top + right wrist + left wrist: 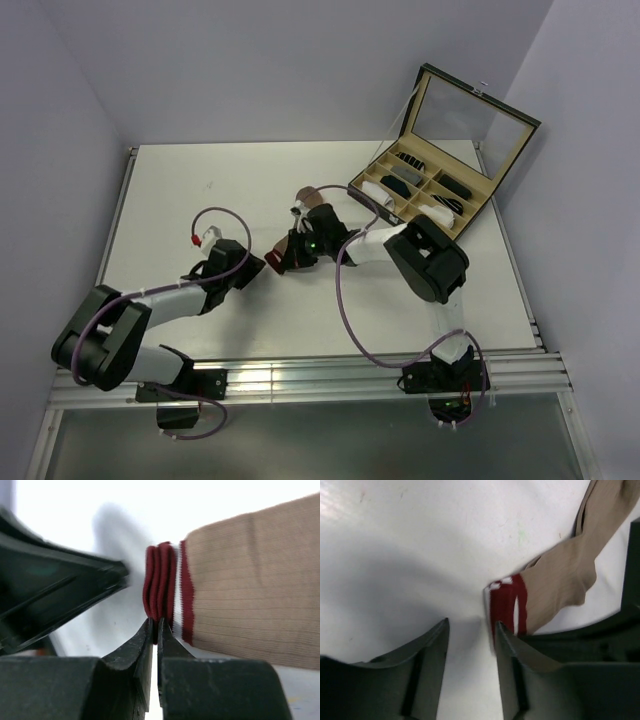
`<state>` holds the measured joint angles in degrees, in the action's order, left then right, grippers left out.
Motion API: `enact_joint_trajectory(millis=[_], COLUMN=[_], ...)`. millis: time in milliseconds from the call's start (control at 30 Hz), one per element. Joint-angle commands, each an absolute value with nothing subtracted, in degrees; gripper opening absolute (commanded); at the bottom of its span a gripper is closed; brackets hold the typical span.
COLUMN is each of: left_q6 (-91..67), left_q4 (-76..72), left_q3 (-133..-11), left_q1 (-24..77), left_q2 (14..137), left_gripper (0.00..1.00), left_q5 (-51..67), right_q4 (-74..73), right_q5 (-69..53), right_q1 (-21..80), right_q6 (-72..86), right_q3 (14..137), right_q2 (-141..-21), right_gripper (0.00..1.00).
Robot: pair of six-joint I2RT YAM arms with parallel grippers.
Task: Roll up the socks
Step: Roll the sock at the center of the board.
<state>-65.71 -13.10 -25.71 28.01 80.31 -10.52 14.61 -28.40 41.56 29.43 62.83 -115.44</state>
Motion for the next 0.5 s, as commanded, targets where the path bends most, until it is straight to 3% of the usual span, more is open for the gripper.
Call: enact_joint_trajectory(millis=[0, 167, 467], left_q6=[-65.8, -65.0, -66.0], left_q4=[-11.2, -16.0, -21.1], left_q3=[-22.2, -18.4, -18.7], left_q1=[28.3, 28.3, 28.3], left_q2=[75.8, 70.6, 75.9], left_gripper=[0.5, 0.62, 0.61], left_q5=[-11.2, -8.7, -5.7], right_q4=[21.9, 27.2, 27.9], right_q5=[-38.3, -46.4, -50.1], right_q1=[37.8, 36.0, 34.9], right_q6=[39.7, 48.3, 54.9], right_q3=[61.0, 61.2, 62.0], right_q2=[-118.6, -121.6, -123.7], right_gripper=[0.0, 0.0, 0.0])
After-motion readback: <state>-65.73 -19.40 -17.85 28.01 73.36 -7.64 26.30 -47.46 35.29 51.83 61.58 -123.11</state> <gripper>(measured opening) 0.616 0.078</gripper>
